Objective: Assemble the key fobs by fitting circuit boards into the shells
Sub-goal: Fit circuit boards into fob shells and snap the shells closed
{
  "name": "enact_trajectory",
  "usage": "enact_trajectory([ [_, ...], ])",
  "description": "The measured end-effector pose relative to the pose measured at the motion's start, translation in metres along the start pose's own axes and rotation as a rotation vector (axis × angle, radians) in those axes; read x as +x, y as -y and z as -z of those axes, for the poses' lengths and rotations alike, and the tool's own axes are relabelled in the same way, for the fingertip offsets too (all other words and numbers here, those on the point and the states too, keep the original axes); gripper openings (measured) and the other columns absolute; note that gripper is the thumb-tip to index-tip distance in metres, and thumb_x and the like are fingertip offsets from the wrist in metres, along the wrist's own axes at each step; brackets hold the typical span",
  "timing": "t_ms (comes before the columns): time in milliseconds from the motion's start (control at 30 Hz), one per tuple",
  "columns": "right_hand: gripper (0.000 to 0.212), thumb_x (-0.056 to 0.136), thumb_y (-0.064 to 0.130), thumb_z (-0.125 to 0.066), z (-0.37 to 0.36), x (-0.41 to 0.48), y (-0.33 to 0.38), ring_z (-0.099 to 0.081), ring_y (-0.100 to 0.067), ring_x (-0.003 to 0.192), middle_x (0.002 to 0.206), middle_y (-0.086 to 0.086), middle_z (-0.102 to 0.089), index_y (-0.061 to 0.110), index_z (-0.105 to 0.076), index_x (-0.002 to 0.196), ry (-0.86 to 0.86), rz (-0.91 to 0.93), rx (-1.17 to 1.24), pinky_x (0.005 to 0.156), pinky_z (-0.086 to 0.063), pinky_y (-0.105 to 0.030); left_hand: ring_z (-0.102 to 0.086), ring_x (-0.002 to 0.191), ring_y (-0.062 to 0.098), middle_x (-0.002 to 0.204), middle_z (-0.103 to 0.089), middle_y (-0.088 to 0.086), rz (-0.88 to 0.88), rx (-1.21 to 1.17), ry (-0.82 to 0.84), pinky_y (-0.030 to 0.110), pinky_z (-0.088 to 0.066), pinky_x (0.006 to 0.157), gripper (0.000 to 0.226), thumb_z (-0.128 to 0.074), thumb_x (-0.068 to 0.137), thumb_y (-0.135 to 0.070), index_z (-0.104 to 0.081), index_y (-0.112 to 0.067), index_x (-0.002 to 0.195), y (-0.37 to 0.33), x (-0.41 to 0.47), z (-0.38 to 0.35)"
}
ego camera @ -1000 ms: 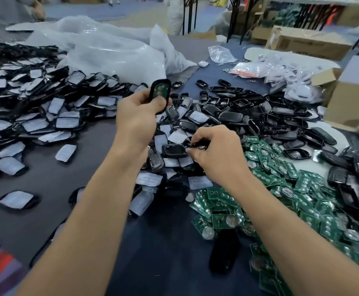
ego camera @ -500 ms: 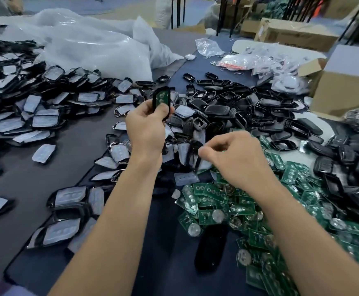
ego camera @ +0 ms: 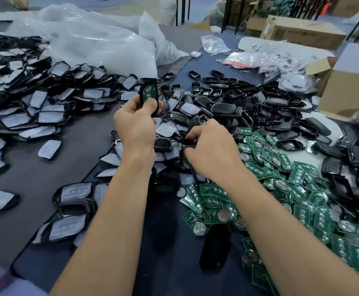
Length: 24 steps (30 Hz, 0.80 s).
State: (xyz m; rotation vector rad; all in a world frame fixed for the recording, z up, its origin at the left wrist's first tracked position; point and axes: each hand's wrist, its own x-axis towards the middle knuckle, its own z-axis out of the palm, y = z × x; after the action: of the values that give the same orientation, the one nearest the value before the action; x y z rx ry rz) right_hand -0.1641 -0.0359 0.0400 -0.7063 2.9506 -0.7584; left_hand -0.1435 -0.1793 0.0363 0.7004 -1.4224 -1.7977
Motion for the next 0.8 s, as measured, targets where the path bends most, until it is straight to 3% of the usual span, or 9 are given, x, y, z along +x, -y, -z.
enact_trajectory([
  [100,0.014,0.08,0.018,-0.079,0.004,-0.003,-0.004,-0.066,-0.008,0.073,0.077,0.017,-0.066,0.031,-0.074,0.076,-0.118,-0.091,0.364,0.067,-0.053,-0.025,-0.067,0.072,0.009,0.071,-0.077,-0.005,0.014,-0.01,0.01,0.015,-0.046,0.057,0.015,-0.067,0.096,-0.005,-0.074,-0.015,0.087,0.001,0.0,0.001],
  [200,0.013,0.079,0.01,-0.083,0.021,-0.006,-0.014,-0.067,-0.004,0.062,0.071,0.009,-0.074,0.022,-0.079,0.078,-0.19,-0.268,0.843,0.058,-0.053,-0.021,-0.06,0.056,0.012,0.072,-0.076,0.002,0.028,-0.024,0.06,0.018,-0.046,0.053,0.014,-0.066,0.093,-0.001,-0.074,-0.009,0.085,0.0,-0.005,-0.004],
  [333,0.013,0.09,0.001,-0.073,0.049,-0.023,-0.05,-0.06,-0.007,0.057,0.069,0.003,-0.073,0.013,-0.074,0.085,-0.25,-0.38,1.189,0.051,-0.048,-0.018,-0.052,0.045,0.013,0.072,-0.077,0.005,0.028,0.034,0.185,0.018,-0.041,0.044,0.02,-0.066,0.092,-0.001,-0.074,-0.013,0.078,0.002,-0.024,-0.017],
  [500,0.012,0.097,-0.001,-0.063,0.061,-0.051,-0.083,-0.067,-0.012,0.06,0.072,0.0,-0.076,0.01,-0.066,0.093,-0.353,-0.399,1.269,0.055,-0.055,-0.02,-0.05,0.038,0.016,0.07,-0.076,0.007,0.013,0.156,0.386,0.022,-0.042,0.04,0.017,-0.069,0.088,-0.001,-0.074,-0.016,0.082,0.008,-0.061,-0.039],
  [633,0.01,0.098,-0.003,-0.062,0.055,-0.058,-0.086,-0.072,-0.019,0.063,0.074,-0.004,-0.074,0.007,-0.063,0.093,-0.385,-0.418,1.4,0.059,-0.058,-0.022,-0.064,0.043,0.023,0.073,-0.075,0.006,-0.013,0.283,0.54,0.029,-0.049,0.041,0.006,-0.063,0.087,-0.011,-0.063,-0.014,0.093,0.019,-0.087,-0.05],
  [800,0.012,0.098,-0.005,-0.061,0.047,-0.061,-0.084,-0.074,-0.021,0.062,0.076,-0.008,-0.075,0.006,-0.061,0.095,-0.351,-0.386,1.489,0.056,-0.059,-0.023,-0.073,0.057,0.027,0.074,-0.075,0.008,0.044,0.285,0.635,0.04,-0.062,0.054,0.021,-0.055,0.085,-0.016,-0.059,-0.026,0.103,0.027,-0.1,-0.057],
])
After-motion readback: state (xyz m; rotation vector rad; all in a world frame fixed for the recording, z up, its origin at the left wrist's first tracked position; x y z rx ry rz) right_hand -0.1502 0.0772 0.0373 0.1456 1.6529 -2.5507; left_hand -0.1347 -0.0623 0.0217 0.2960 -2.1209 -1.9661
